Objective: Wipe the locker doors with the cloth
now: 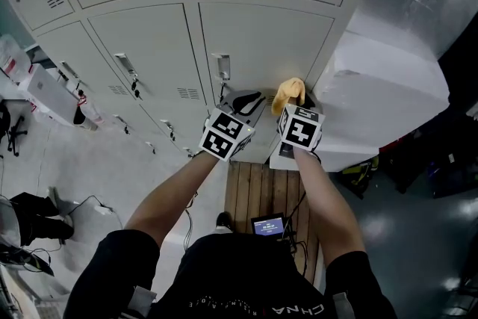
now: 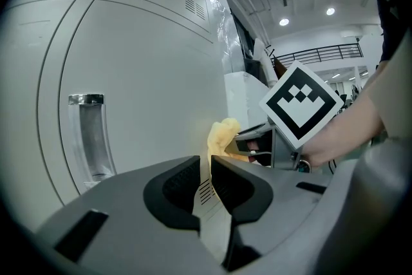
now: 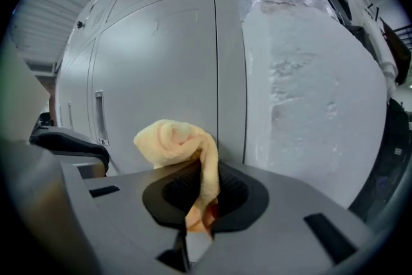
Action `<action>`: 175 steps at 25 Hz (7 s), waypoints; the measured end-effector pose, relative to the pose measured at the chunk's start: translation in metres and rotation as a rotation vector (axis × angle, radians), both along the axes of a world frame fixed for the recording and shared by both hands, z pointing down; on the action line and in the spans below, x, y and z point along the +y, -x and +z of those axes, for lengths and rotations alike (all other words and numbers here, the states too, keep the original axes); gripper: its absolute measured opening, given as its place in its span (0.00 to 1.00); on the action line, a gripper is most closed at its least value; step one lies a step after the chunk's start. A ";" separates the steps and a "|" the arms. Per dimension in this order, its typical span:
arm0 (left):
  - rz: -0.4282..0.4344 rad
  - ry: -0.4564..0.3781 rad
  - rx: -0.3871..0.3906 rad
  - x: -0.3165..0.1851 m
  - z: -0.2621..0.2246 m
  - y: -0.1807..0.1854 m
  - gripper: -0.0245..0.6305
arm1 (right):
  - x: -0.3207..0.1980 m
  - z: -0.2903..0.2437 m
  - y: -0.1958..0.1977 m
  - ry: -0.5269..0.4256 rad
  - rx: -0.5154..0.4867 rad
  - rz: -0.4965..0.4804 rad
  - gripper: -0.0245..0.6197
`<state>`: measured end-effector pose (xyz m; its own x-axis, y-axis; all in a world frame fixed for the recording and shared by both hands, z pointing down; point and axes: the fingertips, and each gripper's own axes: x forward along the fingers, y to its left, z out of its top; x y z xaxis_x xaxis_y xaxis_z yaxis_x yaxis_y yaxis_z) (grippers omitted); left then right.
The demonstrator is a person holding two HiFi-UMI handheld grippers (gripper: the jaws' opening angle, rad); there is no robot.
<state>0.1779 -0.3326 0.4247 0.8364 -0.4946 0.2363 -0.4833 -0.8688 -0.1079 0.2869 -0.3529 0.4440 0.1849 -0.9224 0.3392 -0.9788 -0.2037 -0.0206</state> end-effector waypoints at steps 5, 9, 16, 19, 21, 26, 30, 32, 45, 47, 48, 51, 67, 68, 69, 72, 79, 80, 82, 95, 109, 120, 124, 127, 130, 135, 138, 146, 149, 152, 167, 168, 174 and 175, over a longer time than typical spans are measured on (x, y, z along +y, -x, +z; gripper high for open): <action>0.001 -0.001 0.000 0.001 -0.001 -0.001 0.13 | 0.001 0.001 -0.003 0.006 -0.001 0.017 0.13; -0.003 -0.001 0.000 0.001 -0.001 0.002 0.13 | 0.001 0.000 -0.003 0.006 -0.003 0.017 0.13; -0.015 0.007 -0.011 0.003 0.004 0.010 0.13 | 0.004 0.001 0.000 -0.001 -0.046 -0.006 0.13; -0.025 0.014 -0.011 0.004 0.007 0.016 0.13 | 0.007 0.000 0.010 -0.013 -0.052 -0.043 0.13; -0.030 0.020 -0.011 0.005 0.010 0.020 0.13 | 0.007 0.000 0.020 -0.022 -0.042 -0.078 0.13; -0.048 0.037 -0.010 0.006 0.020 0.040 0.13 | 0.001 0.013 0.060 -0.013 -0.018 -0.189 0.13; -0.084 0.052 -0.018 0.002 0.029 0.066 0.13 | -0.007 0.029 0.094 0.004 -0.016 -0.271 0.13; -0.102 0.056 -0.023 -0.001 0.033 0.080 0.13 | -0.011 0.036 0.110 0.011 -0.018 -0.305 0.13; -0.163 0.080 -0.039 -0.013 0.050 0.145 0.13 | -0.044 0.065 0.183 0.054 -0.007 -0.404 0.13; -0.164 0.081 -0.040 -0.015 0.052 0.149 0.13 | -0.048 0.067 0.188 0.058 -0.014 -0.403 0.13; -0.163 0.082 -0.040 -0.016 0.052 0.151 0.13 | -0.049 0.069 0.189 0.061 -0.021 -0.401 0.13; -0.161 0.082 -0.039 -0.019 0.053 0.154 0.13 | -0.053 0.072 0.195 0.065 -0.050 -0.393 0.13; -0.133 0.072 -0.041 -0.025 0.052 0.146 0.13 | -0.061 0.080 0.194 0.062 -0.060 -0.340 0.13; -0.131 0.070 -0.041 -0.025 0.052 0.145 0.13 | -0.060 0.080 0.192 0.064 -0.052 -0.341 0.14; -0.128 0.068 -0.042 -0.025 0.051 0.143 0.13 | -0.060 0.080 0.190 0.065 -0.046 -0.340 0.14; -0.117 0.066 -0.040 -0.025 0.050 0.136 0.13 | -0.058 0.080 0.182 0.067 -0.036 -0.330 0.14; -0.086 0.067 -0.040 -0.019 0.050 0.114 0.13 | -0.050 0.079 0.154 0.068 -0.022 -0.296 0.13; -0.080 0.068 -0.040 -0.018 0.050 0.110 0.13 | -0.048 0.079 0.149 0.068 -0.020 -0.290 0.14; -0.069 0.068 -0.040 -0.016 0.050 0.102 0.13 | -0.045 0.079 0.138 0.070 -0.018 -0.276 0.14; 0.019 0.070 -0.043 -0.002 0.051 0.042 0.13 | -0.023 0.083 0.061 0.084 -0.016 -0.148 0.14; 0.072 0.070 -0.052 0.001 0.051 0.006 0.13 | -0.008 0.083 0.008 0.108 0.007 0.011 0.13; 0.084 0.071 -0.034 0.003 0.048 0.012 0.13 | -0.001 0.082 -0.008 0.127 0.013 0.091 0.13; 0.065 0.082 -0.033 0.003 0.052 0.029 0.13 | 0.005 0.080 0.000 0.124 0.017 0.046 0.13; 0.037 0.090 -0.004 -0.002 0.051 0.046 0.13 | 0.016 0.073 0.013 0.110 0.054 -0.011 0.13; 0.013 0.112 0.037 -0.007 0.049 0.062 0.13 | 0.031 0.060 0.028 0.088 0.071 -0.065 0.13; 0.011 0.167 0.111 0.002 0.051 0.079 0.13 | 0.060 0.028 0.059 0.048 0.136 -0.234 0.13; 0.012 0.201 0.144 0.021 0.055 0.089 0.12 | 0.083 0.012 0.077 0.034 0.142 -0.332 0.14; 0.003 0.233 0.180 0.107 0.053 0.107 0.12 | 0.165 -0.029 0.096 0.003 0.006 -0.519 0.13; -0.004 0.212 0.173 0.150 0.049 0.104 0.12 | 0.207 -0.048 0.088 -0.061 -0.024 -0.525 0.13; 0.006 0.186 0.160 0.203 0.045 0.091 0.11 | 0.253 -0.056 0.078 -0.112 -0.049 -0.528 0.13; 0.057 0.134 0.103 0.366 0.034 0.054 0.11 | 0.388 -0.049 0.084 -0.156 -0.151 -0.522 0.13; 0.057 0.125 0.106 0.365 0.030 0.055 0.11 | 0.388 -0.050 0.088 -0.159 -0.151 -0.522 0.13; 0.067 0.087 0.135 0.362 0.007 0.068 0.11 | 0.385 -0.051 0.113 -0.148 -0.162 -0.511 0.13; 0.069 0.083 0.140 0.362 0.004 0.073 0.11 | 0.384 -0.052 0.119 -0.146 -0.164 -0.511 0.13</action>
<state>0.1053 0.0298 0.4291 0.8952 -0.4186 0.1528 -0.4276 -0.9035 0.0299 0.1683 0.0311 0.3924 -0.3426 -0.9206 0.1875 -0.9341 0.3124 -0.1731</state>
